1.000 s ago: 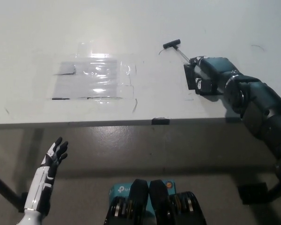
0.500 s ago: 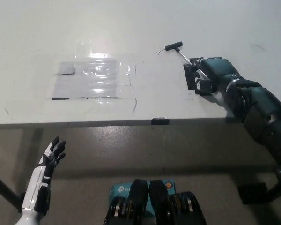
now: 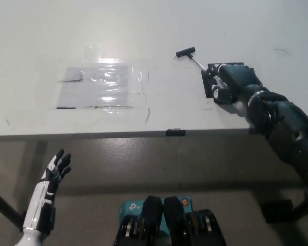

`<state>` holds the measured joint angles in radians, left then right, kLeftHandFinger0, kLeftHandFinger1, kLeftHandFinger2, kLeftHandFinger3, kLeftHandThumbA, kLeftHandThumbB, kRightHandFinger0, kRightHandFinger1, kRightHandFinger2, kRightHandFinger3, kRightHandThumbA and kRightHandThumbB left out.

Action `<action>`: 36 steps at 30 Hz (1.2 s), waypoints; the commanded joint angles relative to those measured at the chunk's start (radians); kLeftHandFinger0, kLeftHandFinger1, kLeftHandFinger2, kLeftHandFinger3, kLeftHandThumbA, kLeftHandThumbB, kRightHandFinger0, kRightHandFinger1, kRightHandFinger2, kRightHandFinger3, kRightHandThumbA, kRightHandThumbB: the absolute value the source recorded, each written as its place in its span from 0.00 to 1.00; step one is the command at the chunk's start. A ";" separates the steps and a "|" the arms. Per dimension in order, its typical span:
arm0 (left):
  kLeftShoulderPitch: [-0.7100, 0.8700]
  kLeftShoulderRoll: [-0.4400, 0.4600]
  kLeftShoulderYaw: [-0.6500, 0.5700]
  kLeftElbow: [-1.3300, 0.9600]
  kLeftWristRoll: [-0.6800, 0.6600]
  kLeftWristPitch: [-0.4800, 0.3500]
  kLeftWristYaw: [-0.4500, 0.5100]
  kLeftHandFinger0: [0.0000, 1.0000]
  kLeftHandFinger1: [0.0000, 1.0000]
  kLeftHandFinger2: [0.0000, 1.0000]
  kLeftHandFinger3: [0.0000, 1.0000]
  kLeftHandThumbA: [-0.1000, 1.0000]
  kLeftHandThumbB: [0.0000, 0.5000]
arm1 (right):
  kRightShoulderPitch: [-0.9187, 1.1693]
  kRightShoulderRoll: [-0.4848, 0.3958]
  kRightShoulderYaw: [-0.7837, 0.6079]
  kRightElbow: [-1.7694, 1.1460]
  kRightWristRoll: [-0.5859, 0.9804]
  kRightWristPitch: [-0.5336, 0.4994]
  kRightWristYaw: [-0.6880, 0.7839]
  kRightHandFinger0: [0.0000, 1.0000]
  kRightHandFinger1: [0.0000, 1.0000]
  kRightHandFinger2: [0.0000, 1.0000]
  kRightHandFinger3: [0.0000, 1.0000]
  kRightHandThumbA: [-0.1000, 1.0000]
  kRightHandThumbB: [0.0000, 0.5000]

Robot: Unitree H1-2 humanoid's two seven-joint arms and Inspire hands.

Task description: The robot uses right hand to pick up a small white air pumper and uses its left hand to compress it, and then puts it on the desk

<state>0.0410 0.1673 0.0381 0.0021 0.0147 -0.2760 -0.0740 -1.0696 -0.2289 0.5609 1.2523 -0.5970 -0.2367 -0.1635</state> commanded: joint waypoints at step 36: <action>-0.001 0.005 0.003 -0.051 -0.018 0.003 -0.002 1.00 1.00 1.00 1.00 1.00 0.16 | 0.125 -0.102 -0.025 -0.869 -0.047 0.559 0.648 1.00 1.00 1.00 1.00 0.89 1.00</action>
<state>0.0557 0.1659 0.0334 -0.0069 0.0081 -0.2754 -0.0744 -0.9025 -0.2840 0.5191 0.5868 -0.6456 -0.0457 0.0701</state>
